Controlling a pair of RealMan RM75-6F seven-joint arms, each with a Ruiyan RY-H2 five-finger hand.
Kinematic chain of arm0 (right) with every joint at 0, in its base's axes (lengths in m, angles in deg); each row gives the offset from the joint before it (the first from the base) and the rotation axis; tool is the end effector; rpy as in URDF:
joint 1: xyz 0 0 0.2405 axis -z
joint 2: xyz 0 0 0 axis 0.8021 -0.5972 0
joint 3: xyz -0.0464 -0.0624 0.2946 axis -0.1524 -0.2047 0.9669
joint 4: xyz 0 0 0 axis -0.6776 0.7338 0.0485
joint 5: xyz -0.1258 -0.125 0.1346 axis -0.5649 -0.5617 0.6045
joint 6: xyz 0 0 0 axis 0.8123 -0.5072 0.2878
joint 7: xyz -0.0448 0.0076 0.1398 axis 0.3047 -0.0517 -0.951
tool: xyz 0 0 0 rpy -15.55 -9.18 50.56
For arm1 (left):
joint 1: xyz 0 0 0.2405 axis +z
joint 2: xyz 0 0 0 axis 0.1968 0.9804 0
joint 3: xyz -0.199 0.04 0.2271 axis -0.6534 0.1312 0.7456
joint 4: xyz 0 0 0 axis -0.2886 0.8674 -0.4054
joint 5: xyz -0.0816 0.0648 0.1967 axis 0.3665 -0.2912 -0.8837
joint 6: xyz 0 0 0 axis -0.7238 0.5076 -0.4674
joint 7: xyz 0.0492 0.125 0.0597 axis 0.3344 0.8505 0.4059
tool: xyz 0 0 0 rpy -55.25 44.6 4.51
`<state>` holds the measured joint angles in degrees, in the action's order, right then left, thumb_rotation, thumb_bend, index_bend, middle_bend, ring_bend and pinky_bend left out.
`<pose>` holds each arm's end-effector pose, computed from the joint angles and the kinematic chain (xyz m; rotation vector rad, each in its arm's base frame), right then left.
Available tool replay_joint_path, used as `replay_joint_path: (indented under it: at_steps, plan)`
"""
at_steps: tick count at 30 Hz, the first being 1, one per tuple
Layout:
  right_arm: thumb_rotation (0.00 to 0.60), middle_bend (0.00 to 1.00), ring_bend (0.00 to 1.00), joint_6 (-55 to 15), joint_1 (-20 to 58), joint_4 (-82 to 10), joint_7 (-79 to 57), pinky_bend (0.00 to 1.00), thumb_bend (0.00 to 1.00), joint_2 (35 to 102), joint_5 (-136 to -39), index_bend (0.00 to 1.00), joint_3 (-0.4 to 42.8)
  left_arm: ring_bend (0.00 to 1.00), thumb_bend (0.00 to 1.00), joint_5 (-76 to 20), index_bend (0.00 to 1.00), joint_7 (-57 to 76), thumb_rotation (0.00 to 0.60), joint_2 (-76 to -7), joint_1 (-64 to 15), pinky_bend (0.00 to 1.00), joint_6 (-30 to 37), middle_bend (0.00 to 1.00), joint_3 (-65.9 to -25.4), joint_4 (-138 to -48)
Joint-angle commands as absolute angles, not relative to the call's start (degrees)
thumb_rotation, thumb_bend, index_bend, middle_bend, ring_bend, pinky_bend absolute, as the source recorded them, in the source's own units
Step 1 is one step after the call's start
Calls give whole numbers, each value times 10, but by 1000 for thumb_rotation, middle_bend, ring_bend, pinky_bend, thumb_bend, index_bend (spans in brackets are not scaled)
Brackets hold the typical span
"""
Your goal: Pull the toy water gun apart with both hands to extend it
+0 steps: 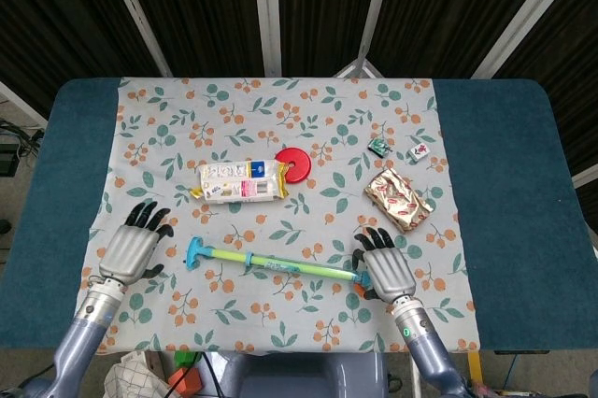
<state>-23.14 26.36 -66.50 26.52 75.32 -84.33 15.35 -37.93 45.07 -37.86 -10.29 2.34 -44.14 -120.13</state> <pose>-0.2039 -0.2594 -0.0380 1.7702 -1.1583 0.8076 -0.2612 0.2728 0.0235 -1.7910 -0.8568 -0.6909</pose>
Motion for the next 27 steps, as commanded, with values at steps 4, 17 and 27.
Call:
replay_joint_path:
  at_steps: [4, 17, 27]
  plan:
    - [600, 190, 0, -235, 263, -668, 270, 0, 320, 753, -839, 669, 151, 0, 301, -334, 413, 491, 600, -444, -139, 0, 6, 125, -453, -1157]
    - [600, 190, 0, -243, 258, -676, 281, 0, 320, 754, -835, 670, 149, 0, 317, -327, 439, 486, 600, -514, -169, 0, 15, 139, -457, -1127]
    - [600, 190, 0, -246, 256, -679, 284, 0, 320, 752, -829, 670, 150, 0, 336, -309, 479, 499, 600, -530, -180, 0, 12, 144, -449, -1113]
